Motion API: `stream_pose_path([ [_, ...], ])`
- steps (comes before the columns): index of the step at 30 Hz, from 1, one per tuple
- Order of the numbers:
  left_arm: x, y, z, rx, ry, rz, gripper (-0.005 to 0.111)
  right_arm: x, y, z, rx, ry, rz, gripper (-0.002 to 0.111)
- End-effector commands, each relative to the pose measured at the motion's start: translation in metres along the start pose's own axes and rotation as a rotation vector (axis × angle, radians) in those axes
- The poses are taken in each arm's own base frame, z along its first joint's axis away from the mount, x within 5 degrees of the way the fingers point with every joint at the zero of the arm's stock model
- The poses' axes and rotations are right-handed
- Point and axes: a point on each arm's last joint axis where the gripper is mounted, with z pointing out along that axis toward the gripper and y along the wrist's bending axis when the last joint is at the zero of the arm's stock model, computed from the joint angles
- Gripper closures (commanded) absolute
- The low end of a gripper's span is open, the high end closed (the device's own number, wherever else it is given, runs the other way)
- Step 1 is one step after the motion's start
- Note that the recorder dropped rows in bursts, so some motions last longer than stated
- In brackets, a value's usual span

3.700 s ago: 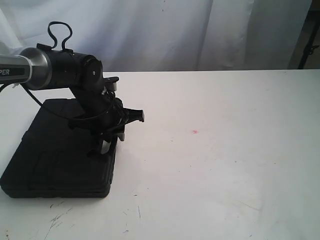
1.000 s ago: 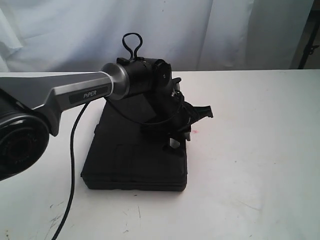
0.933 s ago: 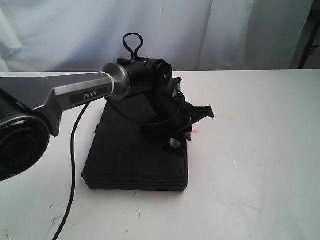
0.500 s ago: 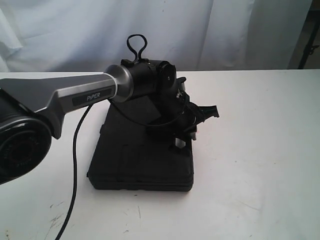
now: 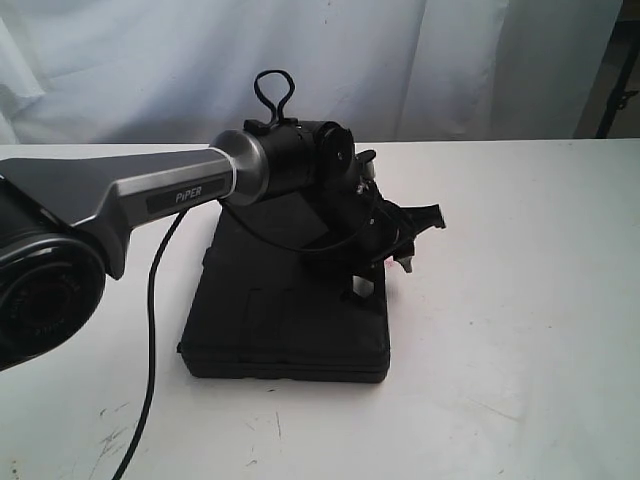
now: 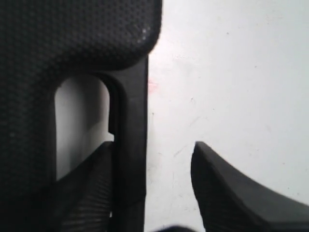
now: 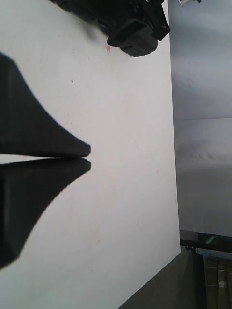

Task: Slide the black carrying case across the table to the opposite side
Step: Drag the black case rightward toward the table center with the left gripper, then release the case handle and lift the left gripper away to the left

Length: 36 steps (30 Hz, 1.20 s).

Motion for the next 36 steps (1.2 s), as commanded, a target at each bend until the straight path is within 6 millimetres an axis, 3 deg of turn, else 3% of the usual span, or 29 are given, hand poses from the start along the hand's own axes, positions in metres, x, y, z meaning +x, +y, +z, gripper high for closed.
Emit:
stream_pose_path([
  [1, -0.005, -0.005, -0.006, 0.012, -0.057, 0.044, 0.056, 0.001, -0.001, 0.000, 0.012, -0.003, -0.012, 0.108],
  [10, -0.016, -0.018, -0.031, -0.003, -0.105, 0.109, 0.056, 0.001, -0.001, 0.000, 0.012, -0.003, -0.012, 0.108],
  [18, -0.015, -0.018, -0.034, -0.015, -0.085, 0.119, 0.057, 0.001, -0.001, 0.000, 0.012, -0.003, -0.012, 0.108],
  [21, -0.016, -0.019, -0.042, -0.033, -0.094, 0.161, 0.067, 0.001, -0.001, 0.000, 0.012, -0.003, -0.012, 0.108],
  [26, -0.020, -0.028, -0.077, -0.041, -0.160, 0.285, 0.107, 0.001, -0.001, 0.000, 0.012, -0.003, -0.012, 0.108],
  [31, -0.019, -0.039, -0.110, -0.019, -0.211, 0.377, 0.107, 0.001, -0.001, 0.000, 0.012, -0.003, -0.012, 0.108],
  [36, -0.019, -0.041, -0.135, -0.111, -0.270, 0.461, 0.107, 0.001, -0.001, 0.000, 0.012, -0.003, -0.012, 0.108],
])
